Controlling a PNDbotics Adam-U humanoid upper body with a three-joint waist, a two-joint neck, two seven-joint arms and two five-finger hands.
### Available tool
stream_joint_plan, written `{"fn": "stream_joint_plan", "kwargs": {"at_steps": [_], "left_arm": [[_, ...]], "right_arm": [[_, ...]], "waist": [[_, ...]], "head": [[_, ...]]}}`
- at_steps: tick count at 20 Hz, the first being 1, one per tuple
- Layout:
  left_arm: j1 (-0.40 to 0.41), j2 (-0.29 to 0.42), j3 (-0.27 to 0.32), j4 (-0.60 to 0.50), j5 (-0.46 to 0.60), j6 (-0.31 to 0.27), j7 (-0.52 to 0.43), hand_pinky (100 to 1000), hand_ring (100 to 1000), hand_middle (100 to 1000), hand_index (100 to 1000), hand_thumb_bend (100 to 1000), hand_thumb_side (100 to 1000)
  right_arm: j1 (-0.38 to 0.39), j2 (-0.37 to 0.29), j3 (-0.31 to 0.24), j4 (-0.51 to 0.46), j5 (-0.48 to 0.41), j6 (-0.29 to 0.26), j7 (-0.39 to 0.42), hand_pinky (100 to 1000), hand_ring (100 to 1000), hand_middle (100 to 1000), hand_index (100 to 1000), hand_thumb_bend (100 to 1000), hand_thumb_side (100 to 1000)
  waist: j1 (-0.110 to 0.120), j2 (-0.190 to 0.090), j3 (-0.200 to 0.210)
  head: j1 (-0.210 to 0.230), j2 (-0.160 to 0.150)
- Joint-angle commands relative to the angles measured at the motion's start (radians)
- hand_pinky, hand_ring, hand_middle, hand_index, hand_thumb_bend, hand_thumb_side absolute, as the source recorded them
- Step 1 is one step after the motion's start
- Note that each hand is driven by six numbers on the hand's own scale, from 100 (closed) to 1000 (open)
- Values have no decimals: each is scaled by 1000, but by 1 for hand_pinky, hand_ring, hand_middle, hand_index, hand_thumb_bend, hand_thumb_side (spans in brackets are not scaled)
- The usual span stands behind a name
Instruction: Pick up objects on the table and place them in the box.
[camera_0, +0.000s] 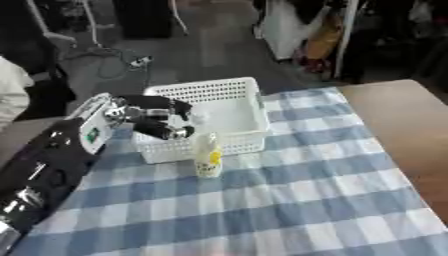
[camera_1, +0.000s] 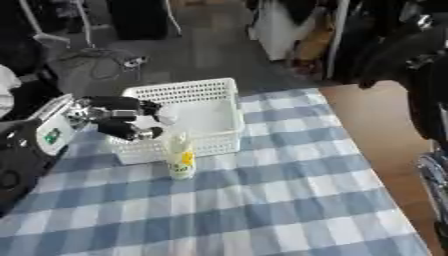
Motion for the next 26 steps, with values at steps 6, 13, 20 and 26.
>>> {"fn": "stream_joint_plan", "kwargs": {"at_steps": [6,13,20,26], "left_arm": [[-14,-1,-1,-9,10,-119,-82,1000,859,990,997,1000,1000],[-17,-27,-3,8,-23,-109,-77,1000,868,997,1000,1000,1000],[-15,-36,12,42,-95,-99,-55,1000,884,1000,1000,1000,1000],[-11,-49,28,66,-135,-102,-11,1000,883,1000,1000,1000,1000]], "right_arm": [[-20,-8,-3,-11,4,5,3,427,389,428,607,100,756],[-24,-6,-1,-11,1,5,8,428,390,429,608,100,758],[-27,-5,0,-11,1,7,16,431,392,430,609,100,763],[-27,-3,1,-11,1,5,20,432,393,431,610,100,766]], "waist": [[-5,-9,-3],[-6,-8,-6],[-5,-8,-8],[-7,-6,-7]], "head": [[5,3],[7,0],[9,4],[10,-2]]}}
